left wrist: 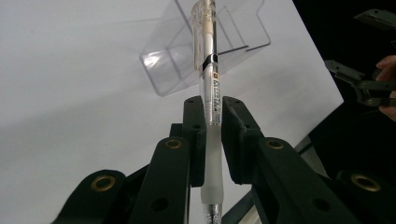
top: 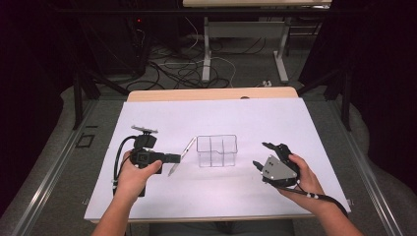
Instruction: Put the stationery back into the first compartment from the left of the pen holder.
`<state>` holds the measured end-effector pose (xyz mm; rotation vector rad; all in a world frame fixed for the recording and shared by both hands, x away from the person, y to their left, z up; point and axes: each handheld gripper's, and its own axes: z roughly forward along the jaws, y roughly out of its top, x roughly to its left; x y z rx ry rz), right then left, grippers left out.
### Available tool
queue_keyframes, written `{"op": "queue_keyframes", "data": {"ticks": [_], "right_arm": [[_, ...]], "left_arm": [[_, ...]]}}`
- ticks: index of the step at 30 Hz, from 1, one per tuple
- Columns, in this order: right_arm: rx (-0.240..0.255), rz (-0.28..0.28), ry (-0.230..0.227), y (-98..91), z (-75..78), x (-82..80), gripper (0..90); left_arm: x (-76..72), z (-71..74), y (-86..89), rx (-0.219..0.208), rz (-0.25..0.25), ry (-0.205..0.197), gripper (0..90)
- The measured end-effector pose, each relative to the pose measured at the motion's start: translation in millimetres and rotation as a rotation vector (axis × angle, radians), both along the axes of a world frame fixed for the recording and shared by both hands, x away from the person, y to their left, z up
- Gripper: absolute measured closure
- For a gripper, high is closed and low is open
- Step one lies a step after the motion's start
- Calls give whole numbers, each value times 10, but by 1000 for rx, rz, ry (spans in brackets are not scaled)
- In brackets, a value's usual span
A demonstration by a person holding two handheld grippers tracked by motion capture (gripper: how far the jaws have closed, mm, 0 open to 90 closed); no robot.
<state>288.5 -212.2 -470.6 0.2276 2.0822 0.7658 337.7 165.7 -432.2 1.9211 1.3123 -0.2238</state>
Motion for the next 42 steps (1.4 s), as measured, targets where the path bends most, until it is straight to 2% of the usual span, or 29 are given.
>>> {"op": "queue_keyframes", "data": {"ticks": [3,5,6,7,8,9,10,13,15,16,17,18,20,21,22,27,29,34,37,38,39,42], "right_arm": [[-31,52,-48,122,42,-32,393],[-45,78,-52,200,55,-49,407],[-68,103,-69,235,62,-50,420],[-80,99,-87,274,63,-70,425],[-110,118,-110,303,72,-75,429],[-120,126,-115,335,68,-90,439],[-126,146,-144,366,65,-99,448],[-180,182,-167,439,74,-131,477],[-183,183,-184,472,60,-141,500],[-198,209,-175,486,63,-135,502],[-187,227,-205,507,38,-125,502],[-203,208,-195,522,36,-145,503],[-227,221,-226,558,29,-148,522],[-241,217,-218,572,28,-167,552],[-251,241,-233,588,33,-164,578],[-287,278,-295,636,11,-170,630],[-314,294,-297,645,12,-163,647],[-332,322,-310,667,-20,-152,671],[-375,338,-309,693,-47,-146,682],[-378,342,-302,700,-51,-144,688],[-356,347,-315,704,-67,-142,692],[-338,365,-301,730,-76,-144,702]], "left_arm": [[6,53,-97,-19,-50,12,803],[5,75,-171,-27,-79,15,803],[2,85,-208,-31,-88,19,803],[3,91,-242,-34,-106,18,804],[2,97,-277,-33,-118,17,803],[2,103,-309,-29,-130,16,803],[-1,108,-344,-26,-133,16,803],[11,106,-428,-19,-169,28,804],[12,96,-489,-22,-171,34,803],[19,93,-505,-17,-188,37,804],[23,93,-524,-17,-193,40,804],[27,90,-543,-15,-200,40,803],[33,87,-583,-20,-207,45,804],[29,86,-614,-27,-197,51,804],[41,84,-621,-17,-218,49,804],[61,78,-700,-14,-237,61,803],[64,70,-733,-17,-246,72,803],[68,52,-802,-15,-271,87,803],[63,48,-842,-20,-273,90,804],[63,47,-848,-20,-277,92,804],[67,44,-851,-21,-282,92,803],[75,29,-869,-36,-287,99,804]]}}
